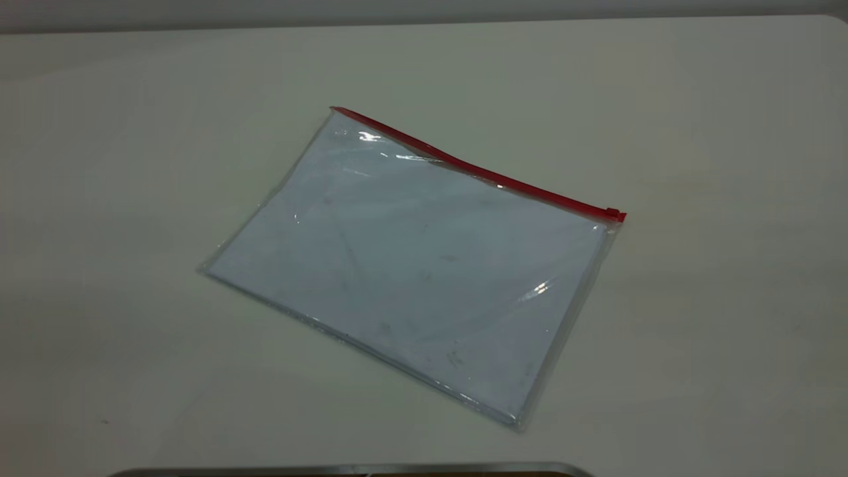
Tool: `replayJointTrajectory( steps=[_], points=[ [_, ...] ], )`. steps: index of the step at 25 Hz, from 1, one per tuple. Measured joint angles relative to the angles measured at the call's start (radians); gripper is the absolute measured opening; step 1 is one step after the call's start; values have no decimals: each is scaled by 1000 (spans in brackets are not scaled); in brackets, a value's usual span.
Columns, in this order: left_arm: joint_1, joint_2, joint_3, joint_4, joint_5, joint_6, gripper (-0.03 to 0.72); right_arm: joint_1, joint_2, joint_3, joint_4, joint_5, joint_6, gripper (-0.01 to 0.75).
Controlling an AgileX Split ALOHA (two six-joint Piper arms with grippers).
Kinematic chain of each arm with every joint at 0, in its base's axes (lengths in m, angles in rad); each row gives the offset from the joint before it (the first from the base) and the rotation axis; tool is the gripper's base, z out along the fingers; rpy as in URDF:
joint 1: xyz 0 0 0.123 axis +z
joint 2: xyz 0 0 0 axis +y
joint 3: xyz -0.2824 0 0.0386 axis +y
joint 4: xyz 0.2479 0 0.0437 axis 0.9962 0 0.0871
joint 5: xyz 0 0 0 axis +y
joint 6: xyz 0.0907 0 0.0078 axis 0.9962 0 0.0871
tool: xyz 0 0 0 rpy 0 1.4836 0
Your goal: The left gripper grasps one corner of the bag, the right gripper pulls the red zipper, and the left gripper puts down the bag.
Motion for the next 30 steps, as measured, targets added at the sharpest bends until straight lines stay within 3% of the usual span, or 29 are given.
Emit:
replayJointTrajectory(
  steps=[9,16,30],
  points=[
    [2,-21,0,0,-1,1,578,0,0,0,0,0,0,506],
    [123,-183,0,-4,0,1,578,0,0,0,0,1,0,506],
    [129,-290,0,-3,7,0,578,0,0,0,0,1,0,506]
  ],
)
